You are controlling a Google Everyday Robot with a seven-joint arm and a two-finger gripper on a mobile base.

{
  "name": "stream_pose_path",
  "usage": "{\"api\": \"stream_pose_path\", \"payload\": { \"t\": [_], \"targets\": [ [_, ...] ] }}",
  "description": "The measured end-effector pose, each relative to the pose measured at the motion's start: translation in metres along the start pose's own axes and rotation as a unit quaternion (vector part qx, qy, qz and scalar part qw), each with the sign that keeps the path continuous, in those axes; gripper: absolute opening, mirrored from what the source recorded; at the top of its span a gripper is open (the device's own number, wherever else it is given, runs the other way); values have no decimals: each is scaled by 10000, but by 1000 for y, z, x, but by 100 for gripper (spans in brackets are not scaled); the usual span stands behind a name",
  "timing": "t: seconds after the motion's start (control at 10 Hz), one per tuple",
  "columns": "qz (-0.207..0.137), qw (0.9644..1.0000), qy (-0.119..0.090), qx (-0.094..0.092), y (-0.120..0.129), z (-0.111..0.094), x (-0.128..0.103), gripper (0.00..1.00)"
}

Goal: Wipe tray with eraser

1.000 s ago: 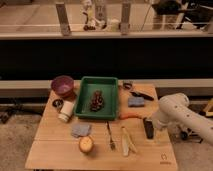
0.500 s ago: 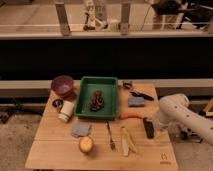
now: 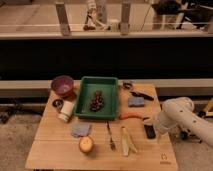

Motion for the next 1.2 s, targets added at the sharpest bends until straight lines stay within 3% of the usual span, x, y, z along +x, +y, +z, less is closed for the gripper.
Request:
{"api": "stream_pose_path", "payload": {
  "t": [0.2, 0.3, 0.4, 0.6, 0.8, 1.2],
  "targets": [
    [-655, 9976, 7, 202, -2, 1, -11, 80],
    [-844, 9960, 227, 190, -2, 6, -15, 80],
    [-998, 9935, 548, 46, -7, 16, -19, 80],
    [-1081, 9880, 1081, -228, -11, 30, -13, 80],
    [-1083, 9835, 1408, -337, -22, 34, -2, 80],
    [-1105, 9807, 1540, -470, -21, 32, 15, 80]
  ]
}}
